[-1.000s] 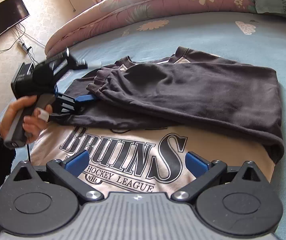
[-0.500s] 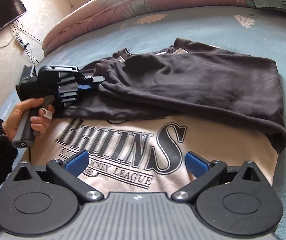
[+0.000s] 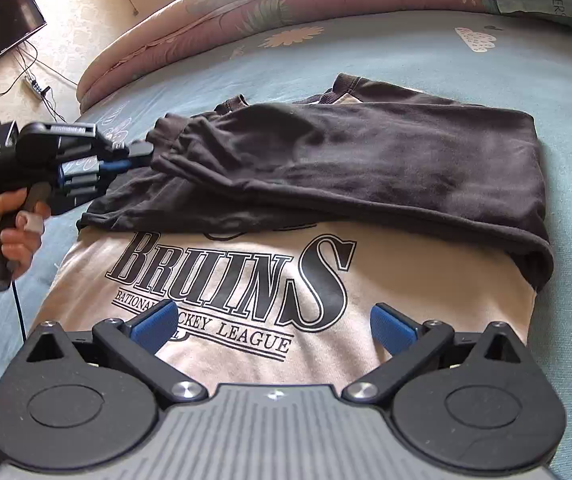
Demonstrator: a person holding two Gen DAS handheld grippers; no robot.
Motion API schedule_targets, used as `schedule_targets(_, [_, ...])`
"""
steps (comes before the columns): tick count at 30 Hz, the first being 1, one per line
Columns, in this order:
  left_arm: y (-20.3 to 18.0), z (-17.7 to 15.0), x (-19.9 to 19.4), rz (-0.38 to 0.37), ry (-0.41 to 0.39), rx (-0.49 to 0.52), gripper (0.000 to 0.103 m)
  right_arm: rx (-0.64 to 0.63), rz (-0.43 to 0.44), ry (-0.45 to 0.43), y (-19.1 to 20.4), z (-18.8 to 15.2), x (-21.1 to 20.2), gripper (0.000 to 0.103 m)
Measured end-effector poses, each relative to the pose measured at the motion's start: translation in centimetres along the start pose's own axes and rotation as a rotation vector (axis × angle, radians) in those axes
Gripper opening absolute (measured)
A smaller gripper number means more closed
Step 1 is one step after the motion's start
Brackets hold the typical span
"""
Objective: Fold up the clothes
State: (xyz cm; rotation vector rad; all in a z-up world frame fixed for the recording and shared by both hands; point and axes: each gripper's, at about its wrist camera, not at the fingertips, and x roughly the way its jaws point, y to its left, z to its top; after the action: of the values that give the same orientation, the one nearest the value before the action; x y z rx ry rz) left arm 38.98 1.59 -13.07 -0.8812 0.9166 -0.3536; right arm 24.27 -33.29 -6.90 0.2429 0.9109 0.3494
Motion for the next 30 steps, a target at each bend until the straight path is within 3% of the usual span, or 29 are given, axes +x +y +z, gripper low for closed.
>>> schedule_targets(9, [2.1,-0.6,-0.7,-0.030,-0.003,-0.049,0.005,-0.093,-0.073,-0.033,-0.1,3.0,-0.7,0.103])
schedule_targets(13, [2.2,-0.5,-0.3,-0.042,0.002,-0.052,0.005,-0.095,-0.026,-0.055,-0.7,5.8,1.1,0.103])
schedule_targets(17, [2.3,-0.2,-0.7,-0.031,0.005,-0.030,0.005,-0.041,-0.047,0.014,-2.5,6.5,4.5,0.103])
schedule_targets(20, [2.5,0.1,-1.5,-0.027,0.008,-0.006,0.005,-0.089,-0.068,0.056,-3.1,5.0,3.5,0.103])
schedule_targets(23, [1.2,0.1,-3.1,-0.011,0.010,0.093,0.005,-0.119,-0.086,0.091,-3.7,4.0,1.8,0.103])
schedule_targets(26, [-2.3,0.2,-3.7,0.009,0.007,0.288,0.006,-0.114,-0.082,0.064,-4.3,4.8,-0.2,0.103])
schedule_targets(30, [-7.4,0.5,0.6,0.036,0.028,0.528,0.013,-0.063,-0.155,-0.015,-5.6,7.4,-0.2,0.103])
